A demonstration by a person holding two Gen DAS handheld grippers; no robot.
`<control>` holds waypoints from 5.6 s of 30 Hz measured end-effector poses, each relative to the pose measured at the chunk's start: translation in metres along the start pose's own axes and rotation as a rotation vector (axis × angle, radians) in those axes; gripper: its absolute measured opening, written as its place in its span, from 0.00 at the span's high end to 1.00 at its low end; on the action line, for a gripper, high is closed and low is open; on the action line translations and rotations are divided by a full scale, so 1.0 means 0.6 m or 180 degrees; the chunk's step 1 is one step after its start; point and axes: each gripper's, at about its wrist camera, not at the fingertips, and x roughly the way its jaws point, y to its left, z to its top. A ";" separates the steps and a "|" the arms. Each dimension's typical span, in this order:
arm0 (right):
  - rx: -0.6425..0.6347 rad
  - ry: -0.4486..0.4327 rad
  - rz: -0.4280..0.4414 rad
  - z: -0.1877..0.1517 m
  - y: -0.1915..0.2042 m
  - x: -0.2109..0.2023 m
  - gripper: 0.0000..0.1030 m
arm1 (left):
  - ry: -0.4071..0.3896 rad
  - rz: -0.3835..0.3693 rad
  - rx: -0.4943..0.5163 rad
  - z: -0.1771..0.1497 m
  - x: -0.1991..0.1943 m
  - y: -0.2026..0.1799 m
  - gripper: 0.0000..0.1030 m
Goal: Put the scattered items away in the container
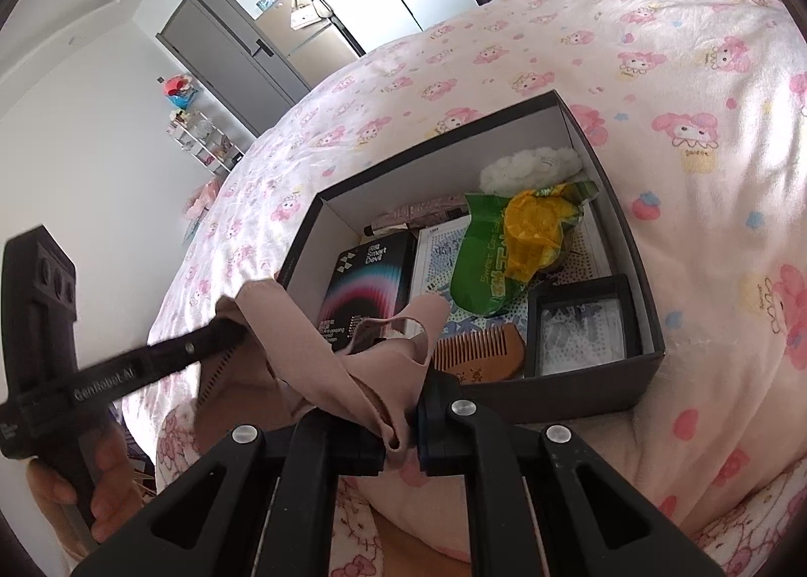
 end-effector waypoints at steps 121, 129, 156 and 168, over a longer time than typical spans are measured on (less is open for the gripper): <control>0.0199 0.0198 -0.0334 0.082 -0.028 0.015 0.93 | 0.0678 -0.0302 0.0131 0.080 0.189 -0.003 0.99; -0.0241 0.0035 -0.0262 0.186 0.033 0.053 0.93 | 0.0125 -0.0109 0.0131 0.170 0.131 0.029 0.99; 0.0061 0.0066 -0.0316 0.129 0.002 0.011 0.93 | 0.0451 -0.0382 0.0064 0.102 0.150 0.018 0.99; -0.0359 0.0025 -0.0009 0.233 0.100 0.063 0.93 | 0.0700 -0.0444 -0.0044 0.143 0.193 0.073 0.88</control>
